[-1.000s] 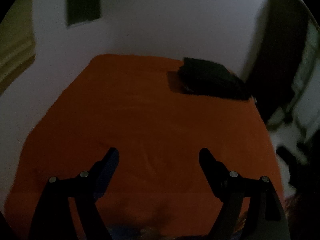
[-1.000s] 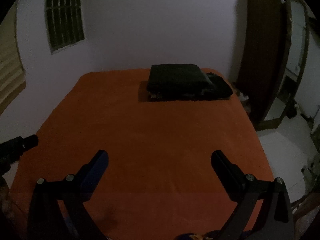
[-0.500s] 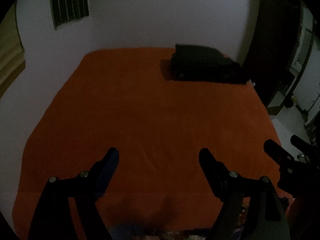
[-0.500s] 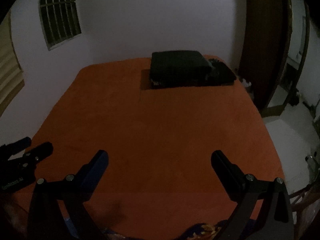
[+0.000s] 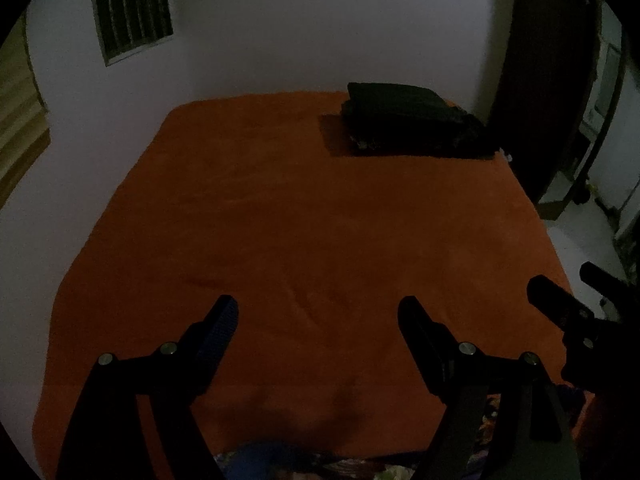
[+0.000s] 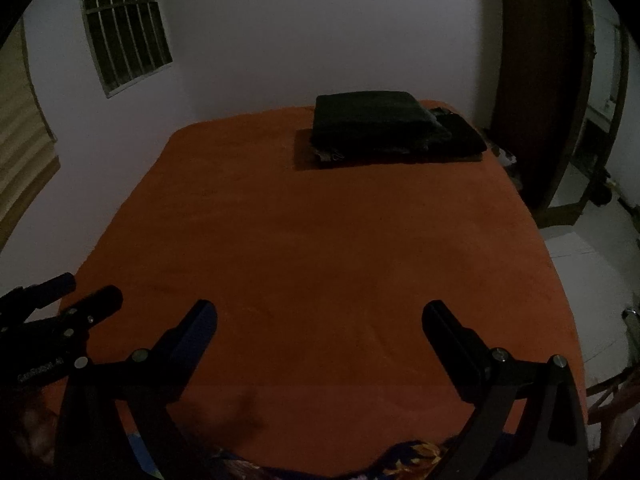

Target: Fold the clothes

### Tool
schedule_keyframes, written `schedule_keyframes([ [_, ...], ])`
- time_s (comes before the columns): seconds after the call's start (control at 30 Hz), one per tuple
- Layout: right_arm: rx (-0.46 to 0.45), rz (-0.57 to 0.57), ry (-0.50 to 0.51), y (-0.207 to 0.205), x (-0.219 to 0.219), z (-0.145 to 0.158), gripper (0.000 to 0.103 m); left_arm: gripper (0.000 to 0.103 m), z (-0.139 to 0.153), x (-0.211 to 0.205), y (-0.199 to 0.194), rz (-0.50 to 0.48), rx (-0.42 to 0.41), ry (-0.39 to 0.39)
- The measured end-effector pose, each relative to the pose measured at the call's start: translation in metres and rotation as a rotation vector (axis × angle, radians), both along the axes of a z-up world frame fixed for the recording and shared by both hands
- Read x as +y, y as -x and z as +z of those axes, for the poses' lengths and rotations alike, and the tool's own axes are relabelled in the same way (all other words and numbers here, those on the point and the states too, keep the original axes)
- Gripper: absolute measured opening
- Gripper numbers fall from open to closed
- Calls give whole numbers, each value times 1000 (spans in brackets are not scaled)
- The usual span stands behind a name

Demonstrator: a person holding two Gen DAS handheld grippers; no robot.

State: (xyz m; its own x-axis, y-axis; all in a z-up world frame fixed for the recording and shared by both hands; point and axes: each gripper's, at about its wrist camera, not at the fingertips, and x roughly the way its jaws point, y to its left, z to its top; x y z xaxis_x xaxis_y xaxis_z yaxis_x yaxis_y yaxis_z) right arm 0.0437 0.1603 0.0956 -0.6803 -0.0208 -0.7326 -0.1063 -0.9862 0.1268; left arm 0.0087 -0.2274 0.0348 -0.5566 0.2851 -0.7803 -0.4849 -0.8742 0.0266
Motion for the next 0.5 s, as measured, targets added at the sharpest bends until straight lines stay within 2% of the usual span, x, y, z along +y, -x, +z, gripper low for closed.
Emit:
schedule_keyframes([
  [0.5,-3,24,-3,0,-4,0,103,83,15,-28,-12,-12,-10,6],
])
